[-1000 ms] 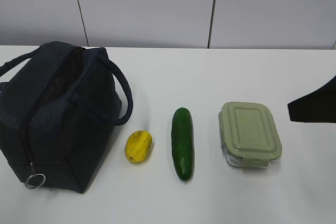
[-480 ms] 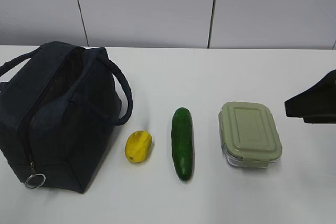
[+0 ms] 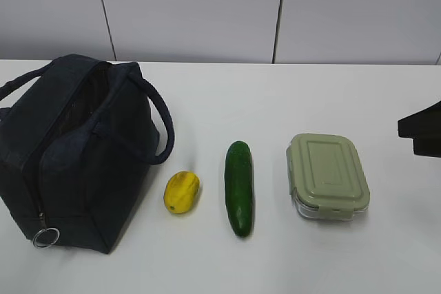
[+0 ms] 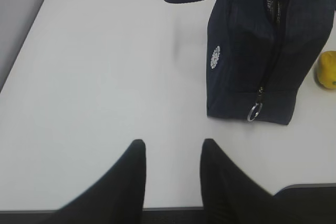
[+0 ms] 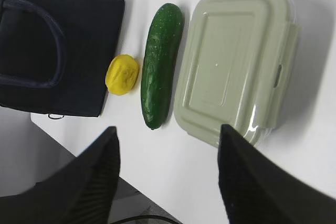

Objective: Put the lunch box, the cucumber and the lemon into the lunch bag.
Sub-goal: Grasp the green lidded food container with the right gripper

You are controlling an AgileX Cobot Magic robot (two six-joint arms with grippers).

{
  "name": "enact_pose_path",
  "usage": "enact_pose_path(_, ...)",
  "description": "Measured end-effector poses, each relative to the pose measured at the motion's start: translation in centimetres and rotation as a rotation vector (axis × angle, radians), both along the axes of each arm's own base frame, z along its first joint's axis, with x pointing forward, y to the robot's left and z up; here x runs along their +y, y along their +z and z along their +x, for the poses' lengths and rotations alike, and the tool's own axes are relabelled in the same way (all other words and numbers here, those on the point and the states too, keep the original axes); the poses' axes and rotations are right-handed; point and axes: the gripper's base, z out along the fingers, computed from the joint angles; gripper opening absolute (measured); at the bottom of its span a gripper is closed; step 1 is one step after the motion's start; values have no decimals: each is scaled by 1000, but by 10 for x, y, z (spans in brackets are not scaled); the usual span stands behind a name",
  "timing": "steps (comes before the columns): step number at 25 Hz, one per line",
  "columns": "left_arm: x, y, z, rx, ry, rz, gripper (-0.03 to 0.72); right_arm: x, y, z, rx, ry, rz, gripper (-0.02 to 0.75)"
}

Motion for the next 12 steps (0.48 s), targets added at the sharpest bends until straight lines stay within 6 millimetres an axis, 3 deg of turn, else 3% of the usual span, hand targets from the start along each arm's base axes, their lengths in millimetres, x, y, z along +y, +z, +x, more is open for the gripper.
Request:
enact_pose_path(7, 0, 0, 0, 0, 0, 0, 238, -21, -38, 38, 63, 20, 41, 442)
enact_pose_path(12, 0, 0, 0, 0, 0, 0, 238, -26, -70, 47, 113, 42, 71, 442)
